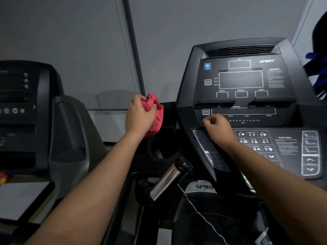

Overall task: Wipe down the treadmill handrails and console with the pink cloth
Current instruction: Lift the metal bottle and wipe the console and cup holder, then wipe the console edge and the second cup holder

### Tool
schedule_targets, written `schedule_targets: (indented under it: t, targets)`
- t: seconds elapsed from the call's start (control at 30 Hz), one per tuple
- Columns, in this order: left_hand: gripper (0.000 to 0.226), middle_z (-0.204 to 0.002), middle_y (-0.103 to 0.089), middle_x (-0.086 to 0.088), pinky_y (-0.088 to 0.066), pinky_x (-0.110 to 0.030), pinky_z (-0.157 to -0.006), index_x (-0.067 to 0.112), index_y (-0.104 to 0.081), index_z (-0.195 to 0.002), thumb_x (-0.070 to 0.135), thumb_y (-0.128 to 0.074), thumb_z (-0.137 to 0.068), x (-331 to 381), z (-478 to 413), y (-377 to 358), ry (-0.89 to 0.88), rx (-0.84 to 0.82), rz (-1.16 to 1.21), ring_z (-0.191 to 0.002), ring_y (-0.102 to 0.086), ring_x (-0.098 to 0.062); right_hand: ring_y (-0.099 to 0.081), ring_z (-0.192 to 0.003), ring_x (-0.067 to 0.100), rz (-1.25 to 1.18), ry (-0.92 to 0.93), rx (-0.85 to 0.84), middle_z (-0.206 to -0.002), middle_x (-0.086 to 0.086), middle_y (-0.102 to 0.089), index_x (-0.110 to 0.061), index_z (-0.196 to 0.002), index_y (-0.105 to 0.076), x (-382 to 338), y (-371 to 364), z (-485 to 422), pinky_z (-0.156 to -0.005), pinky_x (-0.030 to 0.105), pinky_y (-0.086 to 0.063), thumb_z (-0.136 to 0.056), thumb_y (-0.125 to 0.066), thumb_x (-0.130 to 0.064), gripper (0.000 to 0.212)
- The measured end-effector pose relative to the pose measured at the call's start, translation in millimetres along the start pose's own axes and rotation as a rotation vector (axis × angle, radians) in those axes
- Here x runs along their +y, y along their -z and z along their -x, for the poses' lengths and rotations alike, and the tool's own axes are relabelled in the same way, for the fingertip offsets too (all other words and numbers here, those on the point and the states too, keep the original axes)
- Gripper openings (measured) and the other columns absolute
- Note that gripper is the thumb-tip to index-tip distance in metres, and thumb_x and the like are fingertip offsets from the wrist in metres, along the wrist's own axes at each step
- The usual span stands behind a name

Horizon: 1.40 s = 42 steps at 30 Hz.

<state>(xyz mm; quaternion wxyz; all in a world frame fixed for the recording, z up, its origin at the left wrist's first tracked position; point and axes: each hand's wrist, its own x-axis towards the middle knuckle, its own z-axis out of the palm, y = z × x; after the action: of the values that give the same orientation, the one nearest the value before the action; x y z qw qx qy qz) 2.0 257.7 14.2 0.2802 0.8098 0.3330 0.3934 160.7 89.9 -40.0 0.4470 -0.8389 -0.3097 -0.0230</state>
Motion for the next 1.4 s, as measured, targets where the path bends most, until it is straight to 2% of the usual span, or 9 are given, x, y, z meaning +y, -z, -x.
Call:
schedule_targets:
  t: [0.17,0.3,0.37,0.6,0.77,0.93,1.13,1.23,1.4]
  targets:
    - [0.031,-0.11,-0.055,-0.002,-0.042,-0.032,-0.08,0.019,-0.047,-0.101,0.035,-0.067,-0.084,67.6,30.8,-23.9,-0.093,-0.009,0.011,-0.103,-0.056,-0.026,-0.054,-0.076,0.008,-0.502,-0.006,-0.124,-0.09,0.001,-0.06,-0.019,-0.091,-0.058,-17.9,32.6,25.5,-0.068,0.013,-0.041,-0.089,-0.056,-0.007,0.012]
    - [0.032,-0.103,-0.057,-0.001,-0.039,-0.027,-0.076,0.02,-0.045,-0.098,0.039,-0.067,-0.084,121.4,64.2,-60.9,-0.14,-0.135,0.122,-0.096,-0.055,-0.018,-0.057,-0.074,0.013,-0.92,-0.205,-0.413,-0.086,-0.002,-0.061,-0.022,-0.098,-0.053,-10.5,77.3,34.6,-0.068,0.027,-0.046,-0.09,-0.058,-0.021,0.009]
    - [0.032,-0.107,-0.06,-0.001,-0.041,-0.027,-0.081,0.02,-0.05,-0.103,0.046,-0.06,-0.088,145.2,78.9,-80.7,-0.108,-0.264,0.191,-0.099,-0.056,-0.016,-0.064,-0.077,0.016,-1.038,-0.23,-0.401,-0.088,0.002,-0.067,-0.015,-0.103,-0.057,2.1,99.4,37.5,-0.072,0.03,-0.05,-0.079,-0.067,-0.024,0.028]
    - [0.044,-0.107,-0.062,-0.005,-0.04,-0.03,-0.074,0.022,-0.049,-0.119,0.056,-0.031,-0.098,194.9,123.1,-142.8,0.059,-0.508,0.244,-0.093,-0.058,-0.019,-0.066,-0.08,0.018,-0.857,-0.22,-0.14,-0.091,0.005,-0.068,-0.014,-0.103,-0.059,57.1,175.5,61.7,-0.079,0.032,-0.054,-0.078,-0.072,-0.002,0.03]
    - [0.09,-0.1,-0.073,-0.006,-0.047,-0.037,-0.098,0.019,-0.072,-0.102,0.086,-0.017,-0.076,218.5,152.3,-169.6,0.184,-0.685,0.403,-0.1,-0.067,-0.021,-0.068,-0.088,0.021,-0.959,-0.241,-0.061,-0.098,0.01,-0.068,-0.01,-0.104,-0.059,79.6,211.5,77.5,-0.082,0.032,-0.055,-0.081,-0.071,-0.006,0.027]
    - [0.075,-0.106,-0.071,-0.006,-0.044,-0.034,-0.101,0.019,-0.072,-0.102,0.074,-0.023,-0.088,235.5,167.6,-184.1,0.185,-0.732,0.403,-0.102,-0.064,-0.02,-0.067,-0.092,0.016,-0.856,-0.236,0.042,-0.103,0.007,-0.069,-0.011,-0.11,-0.061,97.5,232.4,82.5,-0.075,0.024,-0.052,-0.085,-0.067,-0.015,0.026]
    - [0.048,-0.091,-0.07,-0.003,-0.046,-0.023,-0.074,0.013,-0.071,-0.094,0.052,-0.043,-0.096,248.5,171.3,-188.9,0.035,-0.668,0.424,-0.082,-0.064,-0.014,-0.063,-0.085,0.012,-0.701,-0.239,0.159,-0.093,0.0,-0.067,-0.019,-0.096,-0.061,109.1,250.7,79.6,-0.071,0.025,-0.051,-0.085,-0.066,-0.018,0.012]
    - [0.031,-0.096,-0.072,0.001,-0.048,-0.025,-0.086,0.02,-0.07,-0.089,0.042,-0.05,-0.096,248.0,167.6,-200.2,0.031,-0.668,0.57,-0.092,-0.065,-0.012,-0.065,-0.086,0.009,-0.611,-0.202,0.227,-0.093,-0.001,-0.07,-0.015,-0.1,-0.069,109.7,262.7,79.1,-0.075,0.025,-0.052,-0.084,-0.065,-0.016,0.017]
    - [0.036,-0.088,-0.058,0.001,-0.039,-0.032,-0.076,0.018,-0.059,-0.093,0.051,-0.046,-0.095,255.0,151.6,-216.9,0.042,-0.621,0.566,-0.083,-0.053,-0.013,-0.061,-0.069,0.001,-0.628,-0.142,0.21,-0.081,-0.005,-0.069,-0.019,-0.092,-0.072,103.4,281.2,68.9,-0.063,0.014,-0.047,-0.088,-0.061,-0.014,0.013]
